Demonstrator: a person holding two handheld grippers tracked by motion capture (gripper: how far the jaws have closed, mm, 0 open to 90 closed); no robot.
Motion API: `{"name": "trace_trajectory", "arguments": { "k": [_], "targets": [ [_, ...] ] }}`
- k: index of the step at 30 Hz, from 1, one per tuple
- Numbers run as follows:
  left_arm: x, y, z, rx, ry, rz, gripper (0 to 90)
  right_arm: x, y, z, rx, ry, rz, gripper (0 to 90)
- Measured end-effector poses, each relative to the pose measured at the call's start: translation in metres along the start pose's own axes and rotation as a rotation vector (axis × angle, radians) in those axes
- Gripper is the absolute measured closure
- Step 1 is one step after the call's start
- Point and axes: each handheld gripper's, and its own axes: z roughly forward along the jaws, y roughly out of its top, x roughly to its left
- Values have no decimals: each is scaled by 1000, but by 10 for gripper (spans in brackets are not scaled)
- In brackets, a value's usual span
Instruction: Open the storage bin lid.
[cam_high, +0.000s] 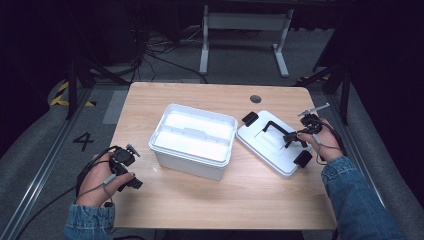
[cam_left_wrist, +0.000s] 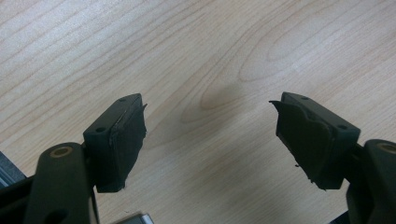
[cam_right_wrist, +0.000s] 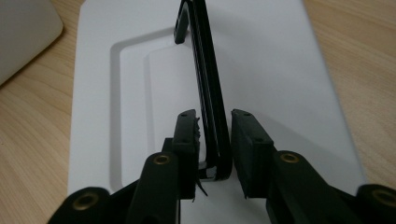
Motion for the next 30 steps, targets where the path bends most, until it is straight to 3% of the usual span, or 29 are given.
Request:
{"name": "trace_trajectory", "arguments": {
  "k": [4,8,11,14,23,30],
  "targets": [
    [0,3,1,10,6,16,248,4,1,-7,-19,-28,-9,634],
    [-2,5,2,12,7,26,248,14,5,-24,-59,-88,-50,607],
    [-2,2,0,13,12,27,248,22,7,-32,-78,-86,-75,598],
    [-5,-2,-1,-6,10,2,248,35,7,-38,-86,-76,-107,591],
    [-9,-10,-5,-14,15,27,243,68,7,-59,-117,-25,-185,575],
    [-15,-10,-7,-22,12,47,234,93,0,-65,-89,4,-216,571]
  ]
}}
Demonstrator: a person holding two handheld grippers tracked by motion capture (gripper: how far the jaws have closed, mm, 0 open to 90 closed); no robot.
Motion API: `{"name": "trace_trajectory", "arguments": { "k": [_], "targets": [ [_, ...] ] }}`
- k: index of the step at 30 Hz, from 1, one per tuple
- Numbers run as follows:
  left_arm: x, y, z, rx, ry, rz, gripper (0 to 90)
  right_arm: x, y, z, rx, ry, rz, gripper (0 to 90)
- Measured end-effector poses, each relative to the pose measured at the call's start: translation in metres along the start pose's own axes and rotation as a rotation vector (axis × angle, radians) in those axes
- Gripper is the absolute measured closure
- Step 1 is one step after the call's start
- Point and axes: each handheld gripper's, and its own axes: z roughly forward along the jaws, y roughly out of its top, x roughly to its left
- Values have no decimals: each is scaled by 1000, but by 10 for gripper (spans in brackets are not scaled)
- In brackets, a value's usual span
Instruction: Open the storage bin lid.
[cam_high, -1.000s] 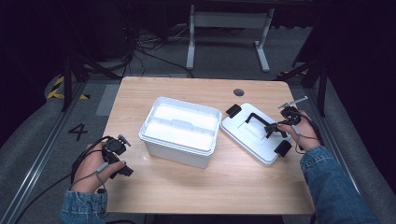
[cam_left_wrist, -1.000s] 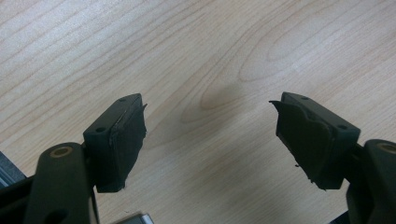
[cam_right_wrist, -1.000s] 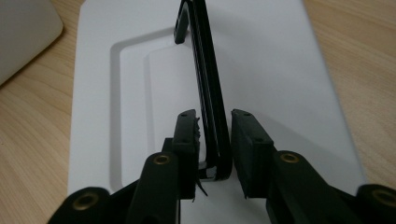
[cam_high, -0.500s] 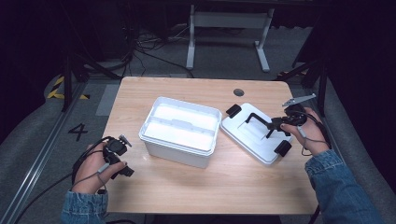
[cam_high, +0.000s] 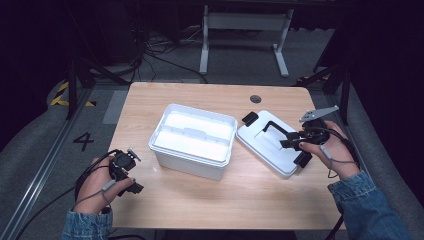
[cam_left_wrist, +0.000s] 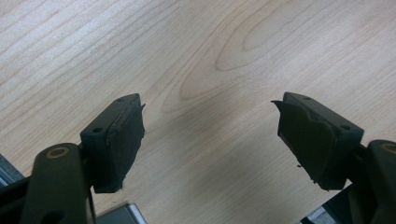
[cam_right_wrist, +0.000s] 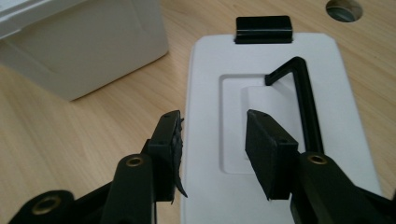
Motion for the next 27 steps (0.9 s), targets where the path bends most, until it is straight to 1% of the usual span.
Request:
{"name": "trace_trajectory", "arguments": {
  "k": [1,3,4,5,6,7,8,9,13,14,15,19,20,21,22,27],
  "targets": [
    [0,0,-1,-1,6,6,234,3,-1,-1,2,7,-2,571],
    [-1,0,-2,-3,3,2,234,13,-3,-2,9,26,-6,568],
    [-1,0,-2,-3,3,2,234,13,-3,-2,9,26,-6,568],
    [0,1,-2,-3,10,8,233,20,-5,-1,17,40,-9,566],
    [-1,1,-1,-3,2,2,233,20,-5,-1,17,40,-9,566],
    [0,1,-1,1,4,8,233,24,-6,-1,20,49,-14,565],
    [0,1,-1,4,4,12,233,29,-7,0,22,62,-16,563],
    [-1,1,-1,2,2,6,233,32,-8,1,21,71,-20,563],
    [0,0,-1,-3,0,4,233,45,-11,7,24,89,-40,556],
    [0,0,-2,-3,9,10,233,48,-13,9,26,94,-45,551],
    [0,1,-2,-2,1,10,233,50,-14,10,26,103,-51,550],
    [1,1,-1,-6,-3,0,233,57,-22,15,5,134,-53,547],
    [1,1,-1,-5,-4,-2,233,59,-27,17,-7,148,-35,547],
    [1,1,-1,4,-3,3,233,60,-29,20,7,147,-40,547],
    [2,2,0,2,-1,7,233,60,-30,22,24,149,-50,547],
    [2,2,-1,-2,0,6,233,63,-33,26,25,143,-48,547]
  ]
}}
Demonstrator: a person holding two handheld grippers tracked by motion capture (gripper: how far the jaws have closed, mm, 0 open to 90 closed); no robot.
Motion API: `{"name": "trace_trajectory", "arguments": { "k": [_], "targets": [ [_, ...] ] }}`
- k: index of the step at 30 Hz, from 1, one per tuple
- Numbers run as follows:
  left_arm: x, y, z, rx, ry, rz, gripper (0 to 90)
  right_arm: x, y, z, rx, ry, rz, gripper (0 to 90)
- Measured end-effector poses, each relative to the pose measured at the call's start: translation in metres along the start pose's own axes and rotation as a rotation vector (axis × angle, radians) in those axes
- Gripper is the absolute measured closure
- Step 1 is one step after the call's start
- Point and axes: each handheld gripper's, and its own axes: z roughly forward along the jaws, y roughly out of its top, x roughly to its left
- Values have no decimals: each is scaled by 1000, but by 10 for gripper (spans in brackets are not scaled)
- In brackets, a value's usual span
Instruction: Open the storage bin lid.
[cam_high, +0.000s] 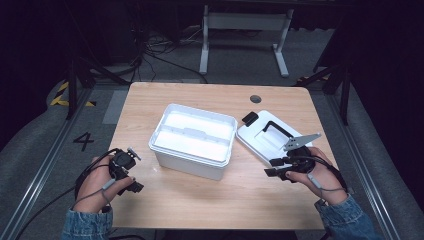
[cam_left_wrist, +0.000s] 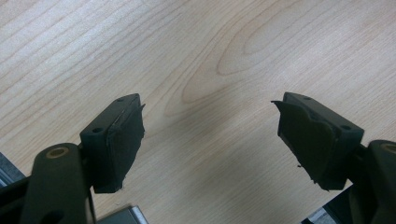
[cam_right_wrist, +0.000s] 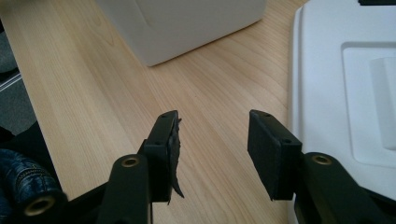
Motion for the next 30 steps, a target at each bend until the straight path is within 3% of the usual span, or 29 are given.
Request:
{"name": "trace_trajectory", "arguments": {
  "k": [8,17,20,30],
  "targets": [
    [1,-1,0,-7,3,-4,233,6,-7,19,26,7,-12,547],
    [4,-1,5,0,4,2,230,13,-18,48,110,15,-46,537],
    [4,0,6,2,1,1,227,17,-21,57,125,40,-56,536],
    [4,0,6,0,6,10,223,24,-22,68,147,45,-93,524]
  ]
}}
